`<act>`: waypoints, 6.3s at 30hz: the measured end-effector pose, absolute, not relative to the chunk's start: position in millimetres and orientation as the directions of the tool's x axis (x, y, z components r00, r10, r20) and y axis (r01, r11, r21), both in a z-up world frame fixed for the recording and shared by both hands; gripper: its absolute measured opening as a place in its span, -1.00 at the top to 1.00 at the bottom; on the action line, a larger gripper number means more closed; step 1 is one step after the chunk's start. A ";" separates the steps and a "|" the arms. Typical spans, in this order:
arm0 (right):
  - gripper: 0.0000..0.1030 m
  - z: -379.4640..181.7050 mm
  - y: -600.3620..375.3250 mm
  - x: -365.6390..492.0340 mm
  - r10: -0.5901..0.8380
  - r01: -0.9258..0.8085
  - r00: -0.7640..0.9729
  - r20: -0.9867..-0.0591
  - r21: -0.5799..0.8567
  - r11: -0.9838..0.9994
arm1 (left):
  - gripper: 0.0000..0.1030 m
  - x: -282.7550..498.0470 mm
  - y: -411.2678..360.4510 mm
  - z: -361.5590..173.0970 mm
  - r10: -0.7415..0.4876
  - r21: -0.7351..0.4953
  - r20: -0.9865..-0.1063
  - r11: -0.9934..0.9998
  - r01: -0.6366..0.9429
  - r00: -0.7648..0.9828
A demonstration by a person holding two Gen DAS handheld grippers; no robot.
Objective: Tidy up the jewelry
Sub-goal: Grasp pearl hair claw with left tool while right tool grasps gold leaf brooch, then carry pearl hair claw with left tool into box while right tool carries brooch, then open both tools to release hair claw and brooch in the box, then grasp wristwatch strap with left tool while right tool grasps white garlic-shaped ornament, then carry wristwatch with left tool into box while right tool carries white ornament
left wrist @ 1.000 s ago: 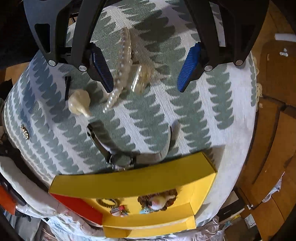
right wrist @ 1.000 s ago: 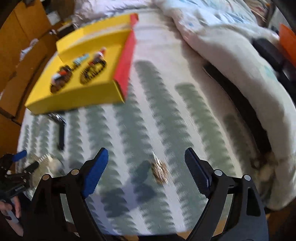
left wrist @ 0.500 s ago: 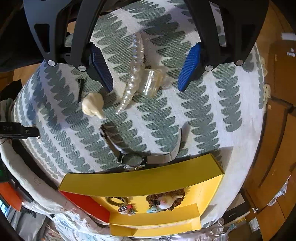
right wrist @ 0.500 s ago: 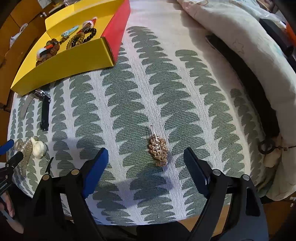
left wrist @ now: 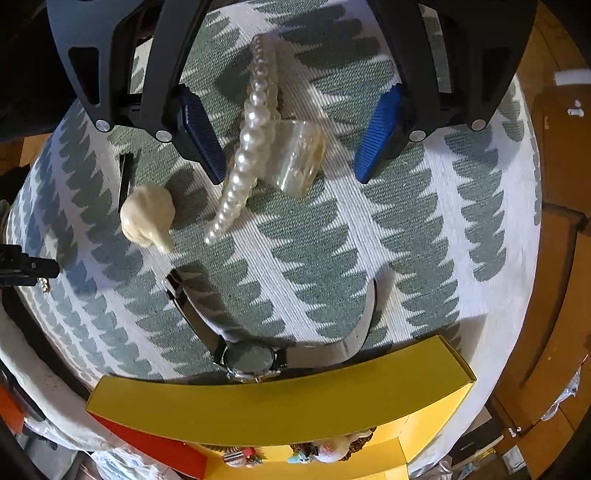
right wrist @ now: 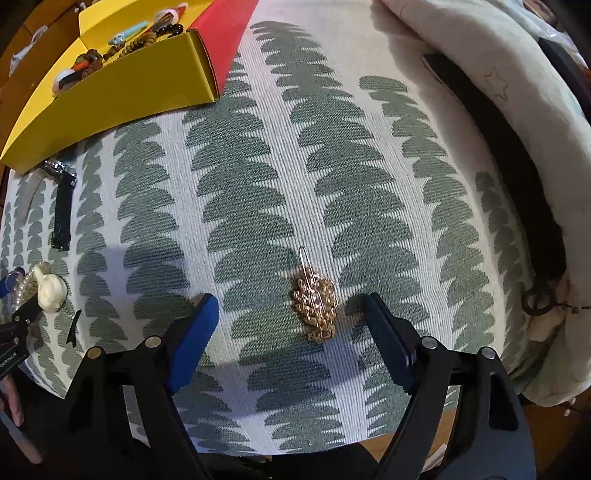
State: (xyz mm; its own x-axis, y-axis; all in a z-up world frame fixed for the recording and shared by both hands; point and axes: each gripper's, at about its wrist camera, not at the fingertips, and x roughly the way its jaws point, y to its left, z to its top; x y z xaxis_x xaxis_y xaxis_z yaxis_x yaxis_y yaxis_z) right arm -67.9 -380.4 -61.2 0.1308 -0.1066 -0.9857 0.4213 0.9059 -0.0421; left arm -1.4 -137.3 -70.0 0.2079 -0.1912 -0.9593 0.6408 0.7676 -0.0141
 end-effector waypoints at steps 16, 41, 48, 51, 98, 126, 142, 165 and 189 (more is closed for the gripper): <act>0.37 -66.9 -402.3 -71.7 -0.144 0.420 0.145 -0.979 -0.071 0.905 | 0.13 -9.4 -141.1 -65.1 -0.193 -0.011 -0.958 0.767 0.641 0.214; 0.53 26.5 -374.6 -87.6 -0.102 0.392 0.410 -0.907 0.074 0.917 | 0.22 10.7 -110.9 -11.2 -0.377 -0.193 -0.902 0.789 0.584 0.211; 0.53 57.0 -352.2 -37.1 -0.066 0.319 0.483 -0.873 0.105 0.942 | 0.22 34.3 -110.3 15.6 -0.426 -0.236 -0.871 0.800 0.551 0.245; 0.53 73.7 -339.7 -6.2 -0.013 0.254 0.507 -0.862 0.135 0.958 | 0.22 50.7 -118.9 34.2 -0.447 -0.252 -0.852 0.807 0.534 0.274; -0.29 56.4 -387.3 142.3 -0.141 0.316 0.475 -0.869 0.019 0.948 | -0.34 165.0 -206.4 58.9 -0.479 -0.213 -0.809 0.780 0.588 0.342; -0.41 -43.9 -215.5 -22.4 0.105 0.050 0.333 -0.937 0.128 0.990 | -0.63 88.9 -115.1 -32.7 -0.271 -0.113 -0.931 0.852 0.512 0.245; -0.23 -72.9 -184.6 -6.1 -0.009 0.018 0.300 -0.954 -0.003 1.000 | -0.50 93.6 -164.4 -51.9 -0.256 -0.061 -0.929 0.821 0.568 0.269; 0.35 -41.8 -251.9 -20.1 0.159 0.067 0.366 -0.917 0.196 0.978 | 0.87 80.6 -132.5 -23.7 -0.397 -0.232 -0.895 0.804 0.547 0.203; 0.35 76.2 -340.3 80.2 0.196 0.153 0.605 -0.772 0.354 0.922 | 0.86 138.6 -147.5 68.2 -0.507 -0.286 -0.776 0.814 0.506 0.377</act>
State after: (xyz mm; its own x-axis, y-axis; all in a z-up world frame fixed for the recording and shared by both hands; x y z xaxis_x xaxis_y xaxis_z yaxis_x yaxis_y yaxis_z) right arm 80.2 -340.3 76.2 0.6046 0.1961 -0.7720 0.1533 0.9225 0.3543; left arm 138.6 -147.5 68.2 0.3768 -0.5065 -0.7755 0.5056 0.8140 -0.2860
